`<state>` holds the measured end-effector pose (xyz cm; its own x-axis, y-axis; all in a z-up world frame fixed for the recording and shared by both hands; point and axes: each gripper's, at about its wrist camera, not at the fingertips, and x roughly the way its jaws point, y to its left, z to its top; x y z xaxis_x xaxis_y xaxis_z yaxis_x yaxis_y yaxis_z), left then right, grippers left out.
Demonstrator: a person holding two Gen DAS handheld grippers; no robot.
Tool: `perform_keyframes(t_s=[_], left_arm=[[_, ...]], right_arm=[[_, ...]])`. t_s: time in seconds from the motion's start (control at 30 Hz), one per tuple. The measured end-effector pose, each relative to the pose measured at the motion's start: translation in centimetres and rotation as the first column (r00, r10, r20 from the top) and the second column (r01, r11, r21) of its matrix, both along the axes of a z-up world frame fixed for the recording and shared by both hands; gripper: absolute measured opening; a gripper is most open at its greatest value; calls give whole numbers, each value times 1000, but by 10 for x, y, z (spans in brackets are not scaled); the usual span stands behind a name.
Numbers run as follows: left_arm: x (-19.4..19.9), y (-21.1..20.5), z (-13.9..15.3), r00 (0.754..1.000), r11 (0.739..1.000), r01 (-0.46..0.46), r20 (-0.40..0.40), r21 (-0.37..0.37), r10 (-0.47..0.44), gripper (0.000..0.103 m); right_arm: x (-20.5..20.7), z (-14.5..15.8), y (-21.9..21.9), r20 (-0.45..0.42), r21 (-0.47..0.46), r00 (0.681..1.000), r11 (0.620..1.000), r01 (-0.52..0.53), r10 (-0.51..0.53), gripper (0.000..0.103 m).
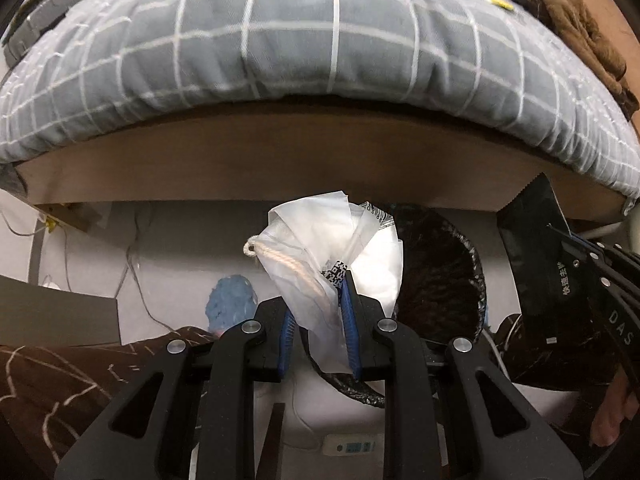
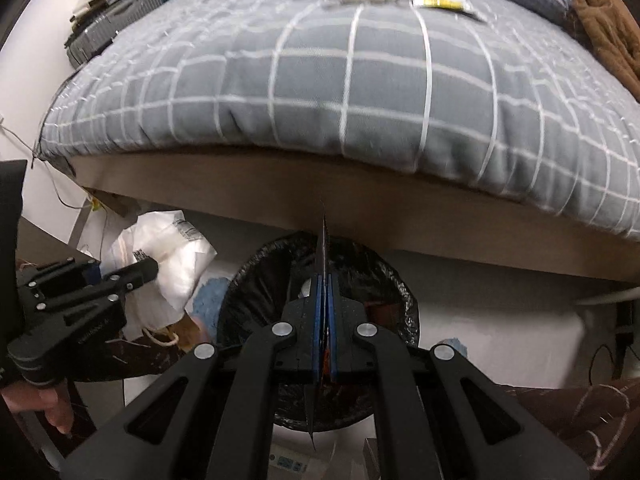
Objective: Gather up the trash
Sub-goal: 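Lift the tissue bag and black packet and carry them to the bin, then open the right tool over the bin while the left tool drops the tissue bag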
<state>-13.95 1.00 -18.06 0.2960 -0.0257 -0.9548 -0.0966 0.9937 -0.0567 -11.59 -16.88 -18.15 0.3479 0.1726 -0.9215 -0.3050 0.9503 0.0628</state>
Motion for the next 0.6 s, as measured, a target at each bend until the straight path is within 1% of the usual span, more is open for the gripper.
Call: perform_keyframes(t_s=[0.13,0.27,0.37,0.5,0.6], left_arm=[[2,2,-16,999,1000,6,-38,-1,-6,20],[4,9,-25,998,1000,-6,-58,-3,5,20],[4,14,-26,998,1000,-14,-56,3,14,20],[-3,27,-25,997,999,-50,-52,0,50,20],[-7,35,-27,996,998,-68,-55,4,68,20]], right_arm=[[7,-20,1,-42,-4,999,1000,-5,5,2],[13,-36,7,-89,6,996,1000,-17,18,2],[17,-40,16,-106,20,994,999,-36,38,2],[16,-46,29,-117,20,991,998,-65,67,2],[15,-50,34,-120,6,990,997,-71,71,6]])
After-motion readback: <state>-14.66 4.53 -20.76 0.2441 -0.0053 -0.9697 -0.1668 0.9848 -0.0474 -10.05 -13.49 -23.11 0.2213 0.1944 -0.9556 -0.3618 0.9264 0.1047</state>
